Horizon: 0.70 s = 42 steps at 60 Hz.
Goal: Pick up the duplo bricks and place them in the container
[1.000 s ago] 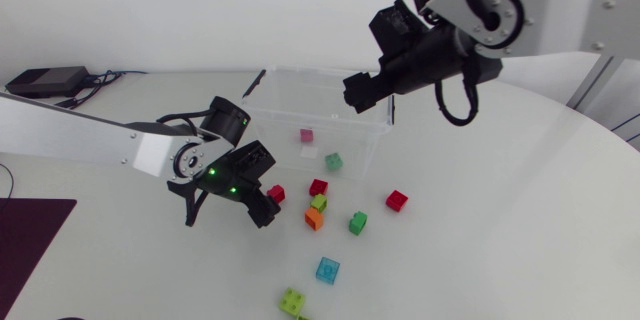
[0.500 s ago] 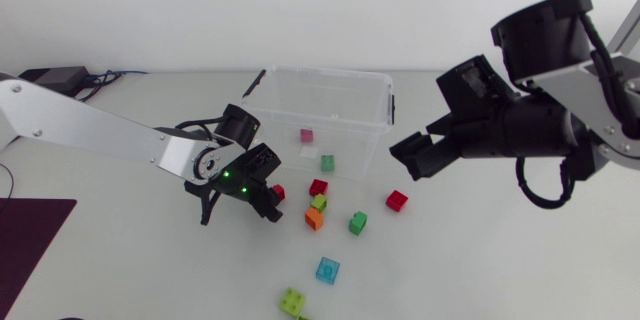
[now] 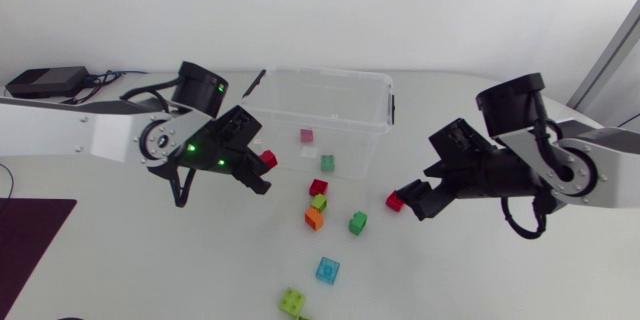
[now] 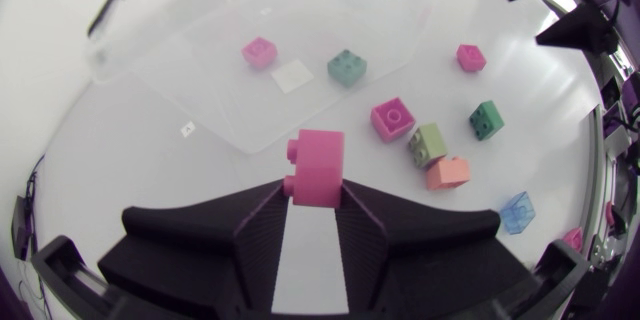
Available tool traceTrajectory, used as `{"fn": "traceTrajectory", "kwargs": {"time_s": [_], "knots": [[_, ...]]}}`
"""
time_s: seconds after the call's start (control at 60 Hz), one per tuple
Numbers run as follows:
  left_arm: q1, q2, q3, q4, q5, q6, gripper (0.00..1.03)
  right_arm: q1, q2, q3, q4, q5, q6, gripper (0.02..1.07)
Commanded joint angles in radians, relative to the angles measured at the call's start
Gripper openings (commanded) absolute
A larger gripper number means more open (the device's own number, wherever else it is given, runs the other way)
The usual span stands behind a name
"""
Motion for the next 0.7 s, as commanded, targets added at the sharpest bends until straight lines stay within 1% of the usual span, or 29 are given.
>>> {"fn": "traceTrajectory", "kwargs": {"time_s": [0.0, 0.117, 0.283, 0.483, 0.55, 0.6, 0.683], "knots": [[0.007, -0.088, 0.023, -0.027, 0.01, -0.034, 0.26, -0.015, 0.088, -0.02, 0.035, -0.01, -0.044, 1.01], [0.007, -0.165, 0.055, -0.027, 0.012, -0.077, 0.26, -0.026, 0.185, -0.007, 0.087, -0.012, -0.059, 1.01], [0.007, -0.205, 0.096, -0.003, 0.033, -0.121, 0.26, -0.039, 0.281, 0.013, 0.131, -0.012, -0.085, 1.01], [0.007, -0.172, 0.149, 0.099, 0.037, -0.184, 0.26, -0.041, 0.361, 0.036, 0.168, -0.01, -0.098, 1.0], [0.006, -0.143, 0.181, 0.105, 0.037, -0.193, 0.26, -0.039, 0.39, 0.037, 0.193, -0.009, -0.098, 0.97], [0.004, -0.128, 0.195, 0.117, 0.035, -0.206, 0.26, -0.038, 0.41, 0.039, 0.204, -0.004, -0.098, 0.96], [-0.005, -0.083, 0.225, 0.125, 0.03, -0.213, 0.27, -0.032, 0.438, 0.043, 0.224, 0.005, -0.101, 0.88]]}}
